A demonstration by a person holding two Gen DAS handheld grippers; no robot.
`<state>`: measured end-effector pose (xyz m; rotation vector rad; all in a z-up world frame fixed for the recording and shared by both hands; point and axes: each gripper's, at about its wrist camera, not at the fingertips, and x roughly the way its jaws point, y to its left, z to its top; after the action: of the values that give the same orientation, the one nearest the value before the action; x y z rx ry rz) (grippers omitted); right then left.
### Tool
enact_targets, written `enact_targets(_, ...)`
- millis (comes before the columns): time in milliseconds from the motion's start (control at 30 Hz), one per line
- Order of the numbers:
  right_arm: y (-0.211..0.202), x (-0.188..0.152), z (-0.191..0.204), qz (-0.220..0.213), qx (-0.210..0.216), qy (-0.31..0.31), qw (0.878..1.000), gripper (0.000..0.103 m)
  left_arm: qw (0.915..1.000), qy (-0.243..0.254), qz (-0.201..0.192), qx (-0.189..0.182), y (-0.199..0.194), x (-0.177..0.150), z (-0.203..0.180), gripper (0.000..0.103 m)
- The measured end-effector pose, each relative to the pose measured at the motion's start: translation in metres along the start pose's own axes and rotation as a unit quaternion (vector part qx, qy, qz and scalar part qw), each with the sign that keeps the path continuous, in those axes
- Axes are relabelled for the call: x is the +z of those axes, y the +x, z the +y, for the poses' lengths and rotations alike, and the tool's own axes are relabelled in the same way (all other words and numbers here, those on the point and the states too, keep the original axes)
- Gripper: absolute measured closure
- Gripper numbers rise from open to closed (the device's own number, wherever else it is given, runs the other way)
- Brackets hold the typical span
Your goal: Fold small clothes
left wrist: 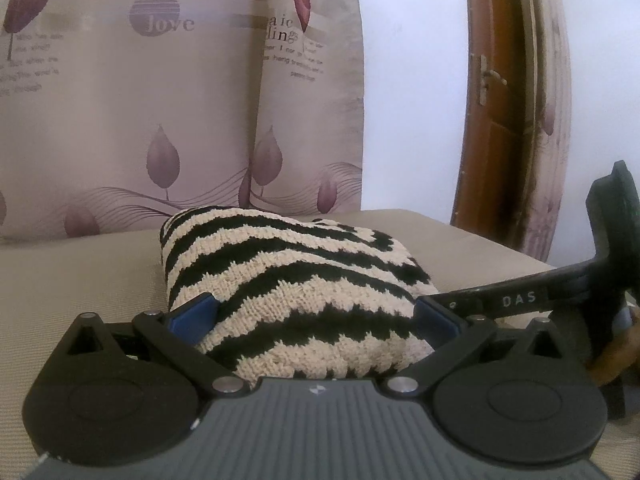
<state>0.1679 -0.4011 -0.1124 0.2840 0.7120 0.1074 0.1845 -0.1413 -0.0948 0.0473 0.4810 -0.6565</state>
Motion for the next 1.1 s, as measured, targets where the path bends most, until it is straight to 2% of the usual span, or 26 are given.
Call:
enact_targets(400, -0.001, 0.000, 0.002, -0.003, -0.005, -0.005, 1.000, 0.034, 0.9997, 0.012, 0.009, 0.021, 0.002, 0.001, -0.005, 0.000)
enact_targets(733, 0.002, 0.002, -0.003, 0.010, 0.009, 0.003, 1.000, 0.029, 0.9985, 0.026, 0.011, 0.048, -0.003, 0.006, -0.008, 0.000)
enact_targets(833, 0.005, 0.010, -0.020, 0.036, 0.050, 0.049, 0.997, 0.028, 0.9994, -0.023, 0.014, 0.022, -0.009, 0.023, 0.019, 0.000)
enact_targets(933, 0.010, 0.017, -0.036, 0.056, 0.090, 0.081, 0.991, 0.025, 0.9948, -0.086, 0.052, -0.013, 0.006, 0.039, 0.062, 0.000)
enact_targets(1000, 0.017, 0.024, -0.041, 0.073, 0.114, 0.082, 0.987, 0.023, 0.9845, -0.136, 0.092, -0.061, 0.027, 0.044, 0.091, 0.000)
enact_targets(1100, 0.032, 0.034, -0.047, 0.095, 0.146, 0.089, 0.981, 0.016, 0.9655, -0.183, 0.145, -0.115, 0.061, 0.044, 0.113, 0.000)
